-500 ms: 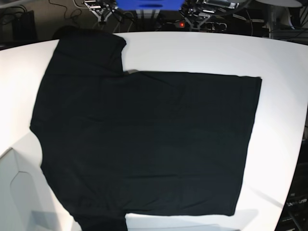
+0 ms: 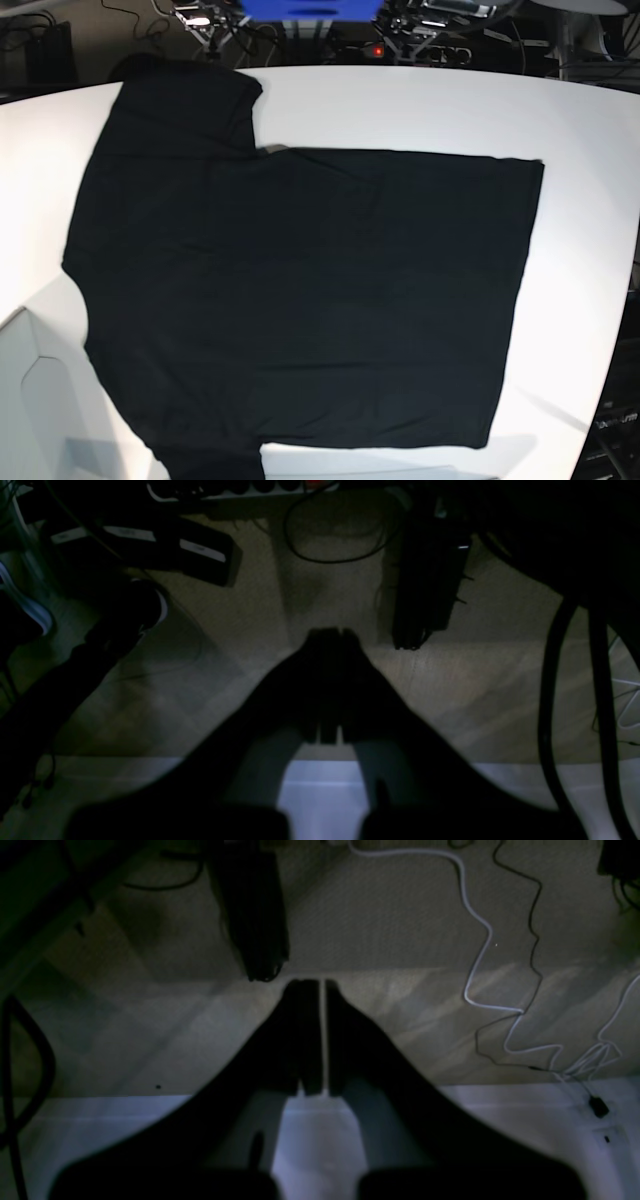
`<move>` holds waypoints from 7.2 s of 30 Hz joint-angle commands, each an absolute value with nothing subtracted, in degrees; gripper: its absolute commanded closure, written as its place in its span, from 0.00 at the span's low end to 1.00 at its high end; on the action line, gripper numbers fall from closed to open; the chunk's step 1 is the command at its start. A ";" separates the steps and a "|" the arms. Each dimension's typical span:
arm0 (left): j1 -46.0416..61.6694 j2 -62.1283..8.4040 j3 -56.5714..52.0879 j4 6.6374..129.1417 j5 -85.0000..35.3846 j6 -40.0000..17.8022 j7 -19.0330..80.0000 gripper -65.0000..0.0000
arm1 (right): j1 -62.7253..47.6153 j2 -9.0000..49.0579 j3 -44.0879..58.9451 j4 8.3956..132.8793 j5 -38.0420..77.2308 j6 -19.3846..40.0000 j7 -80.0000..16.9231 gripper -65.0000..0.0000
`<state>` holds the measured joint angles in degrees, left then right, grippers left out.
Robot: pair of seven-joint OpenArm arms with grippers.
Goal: Fold the T-shirt properly
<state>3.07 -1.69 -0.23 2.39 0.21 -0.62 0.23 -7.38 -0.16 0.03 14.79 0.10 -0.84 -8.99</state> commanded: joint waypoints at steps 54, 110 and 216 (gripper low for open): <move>43.03 -16.04 -0.04 63.87 -15.87 -0.22 4.88 1.00 | -44.26 -0.04 -0.31 70.90 0.31 0.22 -16.48 1.00; 28.35 -19.91 -22.20 84.26 -27.65 -0.40 5.05 0.41 | -48.40 3.74 7.78 116.97 0.13 0.40 -30.29 0.60; 21.41 -17.54 -23.34 96.13 -27.21 0.13 5.05 1.00 | -15.52 10.59 14.20 111.69 -0.04 0.40 -30.29 1.00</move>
